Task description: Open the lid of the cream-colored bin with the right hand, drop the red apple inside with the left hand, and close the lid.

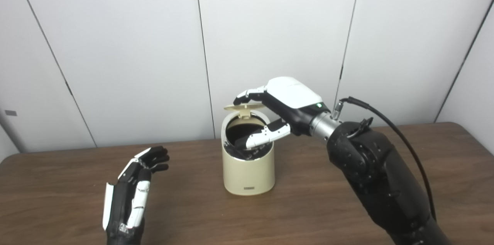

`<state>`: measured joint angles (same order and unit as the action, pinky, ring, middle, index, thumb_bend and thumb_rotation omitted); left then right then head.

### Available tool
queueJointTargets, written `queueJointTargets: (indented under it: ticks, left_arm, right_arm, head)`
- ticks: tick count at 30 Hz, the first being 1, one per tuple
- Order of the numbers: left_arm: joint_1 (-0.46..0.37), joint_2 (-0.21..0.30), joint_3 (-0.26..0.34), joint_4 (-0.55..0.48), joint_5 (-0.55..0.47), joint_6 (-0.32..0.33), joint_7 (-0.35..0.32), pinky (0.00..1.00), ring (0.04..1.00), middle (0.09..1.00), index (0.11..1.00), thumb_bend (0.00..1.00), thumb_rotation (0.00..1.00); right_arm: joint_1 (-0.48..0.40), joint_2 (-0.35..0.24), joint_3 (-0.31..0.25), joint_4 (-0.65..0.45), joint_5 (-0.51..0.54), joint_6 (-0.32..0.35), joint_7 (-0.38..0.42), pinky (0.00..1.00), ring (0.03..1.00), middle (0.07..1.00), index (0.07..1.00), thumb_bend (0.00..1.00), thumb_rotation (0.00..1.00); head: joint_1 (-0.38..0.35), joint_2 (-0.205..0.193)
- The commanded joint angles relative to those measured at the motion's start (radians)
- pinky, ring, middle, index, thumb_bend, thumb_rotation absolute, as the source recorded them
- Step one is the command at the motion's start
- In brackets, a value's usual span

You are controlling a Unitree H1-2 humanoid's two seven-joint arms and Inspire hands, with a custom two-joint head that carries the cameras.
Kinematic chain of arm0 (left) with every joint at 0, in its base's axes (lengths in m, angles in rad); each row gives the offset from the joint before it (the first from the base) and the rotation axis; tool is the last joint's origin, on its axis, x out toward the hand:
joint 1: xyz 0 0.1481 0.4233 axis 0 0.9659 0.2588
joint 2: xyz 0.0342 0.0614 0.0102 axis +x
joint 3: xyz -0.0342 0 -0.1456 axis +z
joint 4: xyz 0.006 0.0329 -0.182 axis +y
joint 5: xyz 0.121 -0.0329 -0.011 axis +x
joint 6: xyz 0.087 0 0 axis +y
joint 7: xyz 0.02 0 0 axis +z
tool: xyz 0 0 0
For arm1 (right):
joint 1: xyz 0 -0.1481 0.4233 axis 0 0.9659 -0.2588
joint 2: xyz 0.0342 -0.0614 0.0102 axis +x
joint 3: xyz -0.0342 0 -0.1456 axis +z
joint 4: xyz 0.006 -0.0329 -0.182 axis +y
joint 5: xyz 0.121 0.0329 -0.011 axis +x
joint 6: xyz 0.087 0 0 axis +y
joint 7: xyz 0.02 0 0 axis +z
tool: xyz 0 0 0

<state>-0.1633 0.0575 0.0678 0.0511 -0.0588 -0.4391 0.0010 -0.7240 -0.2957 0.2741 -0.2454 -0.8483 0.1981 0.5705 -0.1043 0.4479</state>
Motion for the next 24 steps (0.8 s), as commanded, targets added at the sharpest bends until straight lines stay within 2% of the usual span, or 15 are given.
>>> queueJointTargets:
  ticks: [1,11,17,24]
  left_arm:
    - [-0.034,0.001,0.004,-0.034,-0.002,-0.028,-0.003,0.68,0.72,0.743,0.742,0.53,0.78]
    - [-0.035,-0.002,0.008,-0.042,0.004,-0.027,-0.003,0.67,0.718,0.738,0.736,0.51,0.78]
    - [-0.036,-0.003,0.014,-0.044,0.009,-0.029,-0.001,0.67,0.713,0.734,0.735,0.52,0.77]
    - [-0.025,-0.009,0.014,-0.068,0.006,-0.021,0.004,0.68,0.714,0.737,0.741,0.52,0.77]
  right_arm:
    - [-0.013,-0.018,-0.006,-0.032,-0.002,-0.004,-0.015,0.76,0.808,0.754,0.735,0.93,0.84]
    - [0.029,-0.013,-0.008,-0.099,0.007,0.036,0.035,0.78,0.786,0.743,0.729,0.91,0.84]
    - [0.061,-0.015,0.0,-0.1,-0.006,0.034,0.041,0.77,0.777,0.739,0.734,0.93,0.85]
    - [0.104,-0.015,-0.001,-0.095,-0.009,0.052,0.049,0.82,0.806,0.771,0.76,0.94,0.85]
  head:
    - [-0.001,0.001]
    - [0.0,0.008]
    - [-0.002,0.015]
    - [0.002,0.027]
